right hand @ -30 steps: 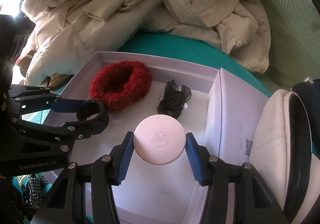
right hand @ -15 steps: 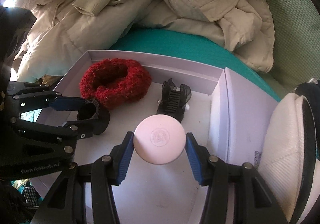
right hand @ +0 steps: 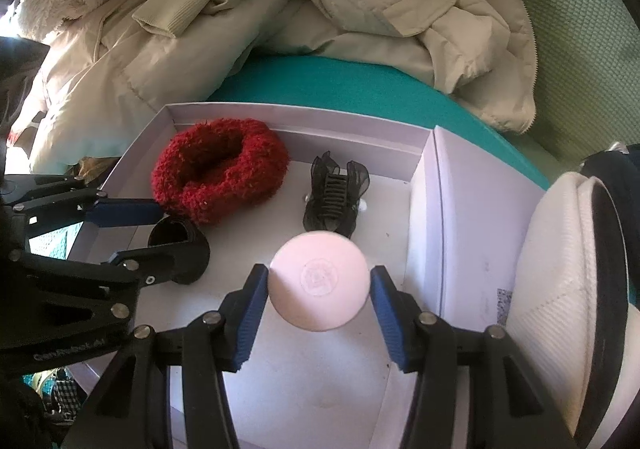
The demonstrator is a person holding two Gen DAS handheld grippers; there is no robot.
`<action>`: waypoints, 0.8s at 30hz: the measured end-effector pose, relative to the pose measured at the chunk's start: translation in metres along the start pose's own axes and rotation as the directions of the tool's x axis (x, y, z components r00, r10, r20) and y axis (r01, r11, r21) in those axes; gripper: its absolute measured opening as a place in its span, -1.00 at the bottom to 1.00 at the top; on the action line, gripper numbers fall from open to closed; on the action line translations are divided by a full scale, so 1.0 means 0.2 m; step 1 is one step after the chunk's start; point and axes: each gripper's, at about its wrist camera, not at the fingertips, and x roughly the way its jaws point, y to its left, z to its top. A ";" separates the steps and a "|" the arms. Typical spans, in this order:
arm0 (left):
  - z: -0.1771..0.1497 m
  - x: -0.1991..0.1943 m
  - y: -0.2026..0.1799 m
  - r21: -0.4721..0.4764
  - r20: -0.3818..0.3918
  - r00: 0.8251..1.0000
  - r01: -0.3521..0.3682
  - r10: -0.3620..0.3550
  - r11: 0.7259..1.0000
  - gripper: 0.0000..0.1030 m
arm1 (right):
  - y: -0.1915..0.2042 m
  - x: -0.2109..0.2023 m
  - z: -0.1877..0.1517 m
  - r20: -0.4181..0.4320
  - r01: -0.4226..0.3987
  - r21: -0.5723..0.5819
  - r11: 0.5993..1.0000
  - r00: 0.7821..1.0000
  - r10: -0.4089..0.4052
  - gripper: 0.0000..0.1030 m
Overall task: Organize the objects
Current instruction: 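Open the left tool to drop the belt while the right tool lowers the compact into the box, then withdraw both open tools from the box toward the remaining items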
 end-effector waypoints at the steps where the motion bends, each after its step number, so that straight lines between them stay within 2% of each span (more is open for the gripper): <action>1: 0.00 0.00 0.00 -0.001 0.000 1.000 -0.006 0.006 1.000 -0.21 | 0.00 0.00 0.00 -0.001 0.001 -0.003 1.000 1.000 -0.001 0.02; 10: -0.02 -0.11 0.05 -0.026 0.018 0.999 -0.029 0.030 0.999 -0.20 | 0.03 -0.08 0.01 0.015 0.000 -0.014 1.000 1.000 0.000 0.08; 24: -0.08 -0.41 0.06 -0.047 0.085 0.995 -0.038 0.042 0.998 -0.20 | 0.08 -0.31 0.04 0.081 0.017 -0.036 0.999 0.997 -0.014 0.08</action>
